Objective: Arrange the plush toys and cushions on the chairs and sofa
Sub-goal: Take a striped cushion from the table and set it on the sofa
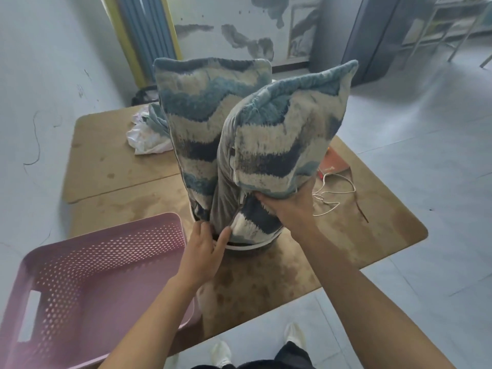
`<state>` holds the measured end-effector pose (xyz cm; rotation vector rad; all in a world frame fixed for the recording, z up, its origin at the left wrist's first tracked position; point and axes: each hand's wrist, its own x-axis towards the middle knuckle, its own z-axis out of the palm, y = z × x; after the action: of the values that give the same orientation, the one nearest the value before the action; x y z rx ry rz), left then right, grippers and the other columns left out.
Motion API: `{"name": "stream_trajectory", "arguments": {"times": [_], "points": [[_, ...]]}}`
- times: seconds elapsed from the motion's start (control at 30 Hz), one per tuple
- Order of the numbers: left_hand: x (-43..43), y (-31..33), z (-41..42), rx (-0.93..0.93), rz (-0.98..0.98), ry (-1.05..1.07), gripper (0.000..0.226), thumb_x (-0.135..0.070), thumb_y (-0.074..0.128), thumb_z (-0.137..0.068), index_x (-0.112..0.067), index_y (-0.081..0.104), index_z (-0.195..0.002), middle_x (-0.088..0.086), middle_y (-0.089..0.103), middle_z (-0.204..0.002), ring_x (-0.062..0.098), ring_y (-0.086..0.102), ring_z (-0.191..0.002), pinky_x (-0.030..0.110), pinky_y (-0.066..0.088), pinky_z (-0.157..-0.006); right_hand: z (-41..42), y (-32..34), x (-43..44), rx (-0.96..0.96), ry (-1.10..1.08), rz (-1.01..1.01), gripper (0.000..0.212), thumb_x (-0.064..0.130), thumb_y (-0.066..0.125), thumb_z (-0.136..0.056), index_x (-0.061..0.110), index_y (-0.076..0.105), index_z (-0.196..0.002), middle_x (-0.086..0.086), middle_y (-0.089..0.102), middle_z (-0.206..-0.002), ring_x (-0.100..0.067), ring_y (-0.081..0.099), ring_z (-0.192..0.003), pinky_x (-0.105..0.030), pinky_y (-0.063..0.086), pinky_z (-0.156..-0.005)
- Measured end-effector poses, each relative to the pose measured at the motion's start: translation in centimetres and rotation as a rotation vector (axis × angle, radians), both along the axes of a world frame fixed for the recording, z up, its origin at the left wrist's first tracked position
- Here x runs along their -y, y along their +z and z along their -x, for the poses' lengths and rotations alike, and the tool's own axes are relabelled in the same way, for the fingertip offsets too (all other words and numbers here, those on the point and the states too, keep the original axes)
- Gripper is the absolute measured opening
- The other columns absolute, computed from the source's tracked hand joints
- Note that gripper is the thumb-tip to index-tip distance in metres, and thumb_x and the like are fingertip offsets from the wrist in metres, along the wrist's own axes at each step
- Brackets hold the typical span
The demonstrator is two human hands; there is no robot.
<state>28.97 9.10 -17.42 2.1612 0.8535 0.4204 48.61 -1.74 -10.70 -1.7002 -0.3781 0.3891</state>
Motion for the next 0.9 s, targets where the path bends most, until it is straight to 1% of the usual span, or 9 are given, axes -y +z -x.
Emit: {"name": "stream_trajectory", "arguments": {"times": [0.03, 0.1, 0.2, 0.3, 0.37, 0.53, 0.67, 0.83, 0.9], "points": [[-0.4, -0.7, 0.2, -0.03, -0.108, -0.098, 0.025, -0.025, 0.034, -0.105, -0.013, 0.046, -0.123, 0.014, 0.052, -0.086, 0.031, 0.045, -0.085, 0.033, 0.042, -0.063, -0.4, -0.3, 0.2, -0.006, -0.004, 0.016, 0.12, 0.033, 0.105, -0.049, 0.024, 0.04, -0.148, 0.009, 0.066, -0.134, -0.011, 0.064, -0.122, -0.038, 0.056, -0.104], [-0.2, -0.7, 0.4, -0.186, -0.178, -0.172, 0.042, -0.046, 0.027, -0.107, -0.02, 0.051, -0.13, 0.012, 0.058, -0.096, 0.036, 0.052, -0.096, 0.04, 0.049, -0.074, -0.8, 0.0, 0.6, -0.067, -0.011, -0.004, 0.089, 0.023, 0.105, -0.052, 0.019, 0.061, -0.13, 0.011, 0.076, -0.117, -0.011, 0.071, -0.112, -0.035, 0.061, -0.094], [-0.2, -1.2, 0.6, -0.395, -0.387, -0.186, 0.082, -0.084, 0.025, -0.09, -0.02, 0.073, -0.107, 0.005, 0.059, -0.11, 0.03, 0.049, -0.113, 0.047, 0.049, -0.1, -1.3, 1.4, 0.6, -0.169, -0.006, -0.161, 0.06, 0.003, 0.098, -0.061, 0.018, 0.072, -0.113, 0.014, 0.08, -0.1, -0.004, 0.075, -0.097, -0.027, 0.062, -0.082], [-0.2, -1.3, 0.3, -0.316, -0.461, -0.166, 0.086, -0.08, 0.021, -0.093, -0.019, 0.081, -0.087, 0.006, 0.066, -0.092, 0.036, 0.059, -0.098, 0.047, 0.056, -0.086, -1.4, 3.3, 0.3, -0.193, 0.023, -0.236, 0.06, -0.004, 0.095, -0.063, 0.01, 0.072, -0.117, 0.014, 0.08, -0.095, -0.006, 0.077, -0.09, -0.019, 0.059, -0.072], [-0.4, -0.8, -0.3, -0.294, -0.406, -0.145, 0.078, -0.08, 0.03, -0.089, -0.023, 0.083, -0.094, 0.004, 0.067, -0.097, 0.035, 0.055, -0.102, 0.045, 0.053, -0.09, -1.5, 4.4, 0.3, -0.178, 0.051, -0.242, 0.061, -0.006, 0.095, -0.063, 0.005, 0.071, -0.119, 0.01, 0.08, -0.094, -0.007, 0.077, -0.087, -0.018, 0.059, -0.07], [-0.2, -0.1, -1.9, -0.348, -0.177, -0.166, 0.07, -0.082, 0.037, -0.081, -0.035, 0.082, -0.106, -0.001, 0.067, -0.115, 0.028, 0.049, -0.112, 0.039, 0.047, -0.095, -2.2, 6.3, 0.9, -0.087, 0.123, -0.251, 0.063, -0.001, 0.097, -0.062, 0.006, 0.07, -0.119, 0.004, 0.082, -0.099, -0.011, 0.078, -0.089, -0.038, 0.065, -0.079], [0.4, -0.8, -2.6, -0.323, -0.11, -0.126, 0.074, -0.088, 0.036, -0.073, -0.036, 0.082, -0.1, -0.004, 0.066, -0.109, 0.024, 0.053, -0.109, 0.039, 0.05, -0.093, -2.5, 6.0, 2.3, -0.099, 0.099, -0.287, 0.073, 0.013, 0.102, -0.053, 0.011, 0.073, -0.12, -0.001, 0.079, -0.115, -0.022, 0.074, -0.111, -0.045, 0.061, -0.093], [1.3, 0.3, -4.2, -0.293, -0.133, -0.127, 0.055, -0.08, 0.057, -0.078, -0.037, 0.082, -0.098, -0.003, 0.065, -0.097, 0.024, 0.052, -0.107, 0.031, 0.042, -0.088, -3.2, 5.7, 3.1, -0.147, -0.055, -0.358, 0.054, -0.006, 0.093, -0.064, 0.012, 0.074, -0.111, -0.002, 0.081, -0.108, -0.022, 0.076, -0.105, -0.038, 0.063, -0.088], [1.9, 0.4, -5.0, -0.321, -0.208, -0.139, 0.067, -0.089, 0.05, -0.073, -0.035, 0.082, -0.096, -0.001, 0.069, -0.101, 0.026, 0.051, -0.108, 0.034, 0.044, -0.091, -3.3, 5.3, 3.5, -0.18, -0.14, -0.358, 0.051, -0.007, 0.091, -0.067, 0.012, 0.073, -0.112, 0.004, 0.08, -0.101, -0.011, 0.078, -0.095, -0.026, 0.063, -0.079]]}}
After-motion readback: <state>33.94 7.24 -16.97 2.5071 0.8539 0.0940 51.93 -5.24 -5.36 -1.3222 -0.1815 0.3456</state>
